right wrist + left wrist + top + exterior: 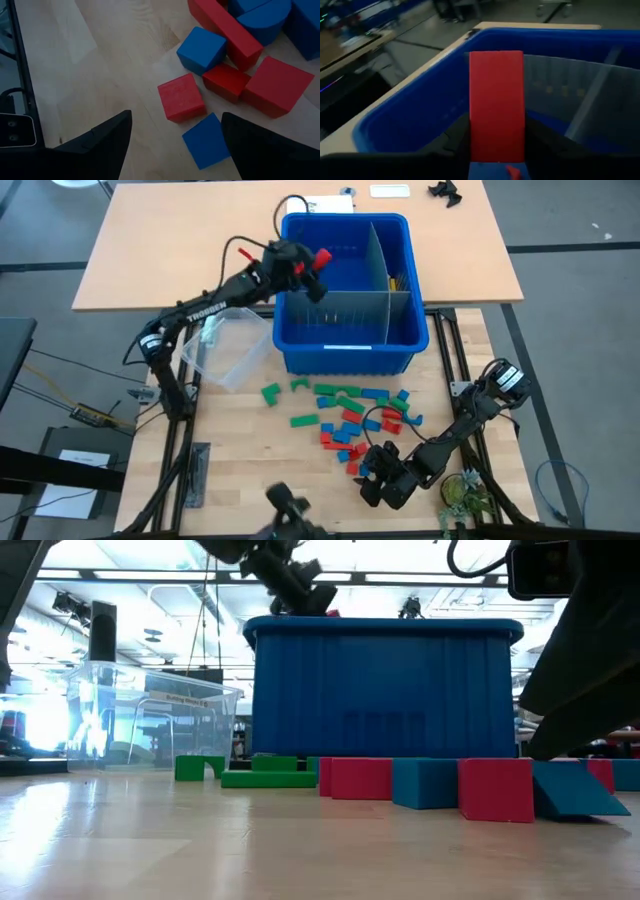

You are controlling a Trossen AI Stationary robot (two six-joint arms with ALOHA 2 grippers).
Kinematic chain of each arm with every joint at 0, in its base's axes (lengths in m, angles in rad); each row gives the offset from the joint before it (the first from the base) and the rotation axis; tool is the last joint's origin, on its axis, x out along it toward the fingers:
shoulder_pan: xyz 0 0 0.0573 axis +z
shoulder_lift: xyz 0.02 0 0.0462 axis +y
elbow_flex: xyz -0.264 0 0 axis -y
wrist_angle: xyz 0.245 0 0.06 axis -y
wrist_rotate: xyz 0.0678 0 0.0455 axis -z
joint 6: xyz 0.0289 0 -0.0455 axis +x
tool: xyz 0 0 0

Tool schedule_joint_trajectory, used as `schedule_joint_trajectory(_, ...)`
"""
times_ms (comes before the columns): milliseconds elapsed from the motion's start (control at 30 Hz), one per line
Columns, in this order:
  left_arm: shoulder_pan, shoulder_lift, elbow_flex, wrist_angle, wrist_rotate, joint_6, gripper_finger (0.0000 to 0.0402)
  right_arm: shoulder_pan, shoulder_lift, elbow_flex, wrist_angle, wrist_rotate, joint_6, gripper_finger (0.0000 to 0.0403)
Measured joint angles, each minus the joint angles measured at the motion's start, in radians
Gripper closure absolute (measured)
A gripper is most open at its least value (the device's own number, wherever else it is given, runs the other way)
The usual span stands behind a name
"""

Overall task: Sort blocks
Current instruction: Put the red block into the blue bin

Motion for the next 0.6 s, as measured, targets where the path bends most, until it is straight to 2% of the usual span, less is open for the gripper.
schedule_joint_trajectory(67, 0.032, 0.005, -0.011, 0.007, 0.0, -0.031, 0.0259, 0.0, 0.0, 0.0, 0.0, 0.0, 0.0, 0.0096)
schedule_joint_trajectory(133, 0.055, 0.009, -0.031, 0.021, 0.0, -0.056, 0.0241, 0.0, 0.0, 0.0, -0.001, 0.0, 0.0, 0.0096)
schedule_joint_trajectory(333, 0.072, 0.01, -0.047, 0.003, 0.01, -0.098, 0.0147, -0.005, 0.0, 0.0, -0.007, 0.0, -0.001, 0.0096)
schedule_joint_trajectory(433, 0.042, -0.017, -0.028, -0.041, 0.025, -0.097, 0.0122, -0.008, 0.0, 0.0, -0.007, 0.0, -0.006, 0.0096)
schedule_joint_trajectory(600, -0.069, -0.132, -0.023, -0.089, 0.004, -0.063, 0.0117, -0.008, 0.0, 0.0, -0.005, 0.002, -0.02, 0.0096)
